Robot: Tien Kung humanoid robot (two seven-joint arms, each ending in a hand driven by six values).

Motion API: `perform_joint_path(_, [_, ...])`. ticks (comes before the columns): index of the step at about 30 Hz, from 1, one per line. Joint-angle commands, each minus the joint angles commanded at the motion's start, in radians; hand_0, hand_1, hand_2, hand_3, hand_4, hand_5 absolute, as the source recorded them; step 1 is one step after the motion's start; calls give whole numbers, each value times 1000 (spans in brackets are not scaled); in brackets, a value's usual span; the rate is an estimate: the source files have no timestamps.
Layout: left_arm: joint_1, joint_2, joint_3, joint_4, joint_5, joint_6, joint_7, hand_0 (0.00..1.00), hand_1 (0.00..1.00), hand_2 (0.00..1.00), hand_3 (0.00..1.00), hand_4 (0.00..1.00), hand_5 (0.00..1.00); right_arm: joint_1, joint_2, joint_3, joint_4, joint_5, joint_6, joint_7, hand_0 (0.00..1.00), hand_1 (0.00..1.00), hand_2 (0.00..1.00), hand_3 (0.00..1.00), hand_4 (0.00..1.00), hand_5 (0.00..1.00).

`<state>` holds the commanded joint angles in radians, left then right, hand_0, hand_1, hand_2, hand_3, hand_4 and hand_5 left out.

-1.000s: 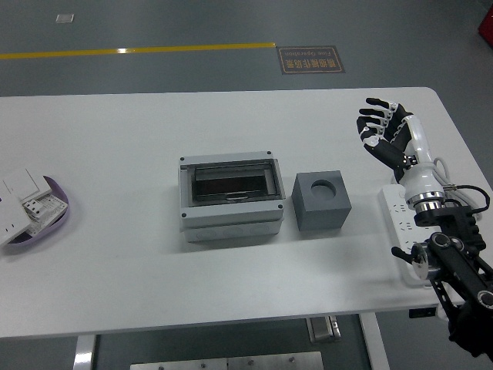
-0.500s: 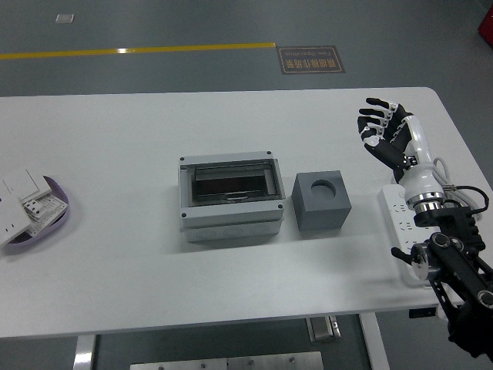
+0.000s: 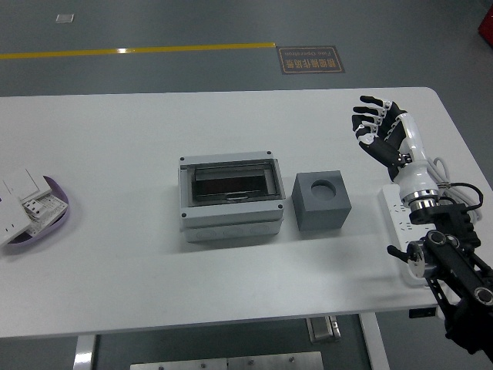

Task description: Pick up the cylinder from the cube,place it in the box,flap close box

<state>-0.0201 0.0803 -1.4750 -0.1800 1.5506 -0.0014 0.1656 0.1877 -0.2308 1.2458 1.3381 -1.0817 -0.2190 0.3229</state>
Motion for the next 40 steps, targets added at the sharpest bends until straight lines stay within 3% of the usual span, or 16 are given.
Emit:
perform_joint_path(13, [-3, 2, -8, 0, 18, -3, 4, 576, 603, 593, 620, 636, 171, -3, -6, 0, 3, 4, 2, 2, 525, 606, 619, 626, 650, 57])
perform_joint_path(40, [-13, 36, -18, 0, 49, -9, 9, 576, 603, 593, 620, 635, 169, -6, 0, -16, -1, 12, 0, 5, 527, 605, 617, 623, 670, 80])
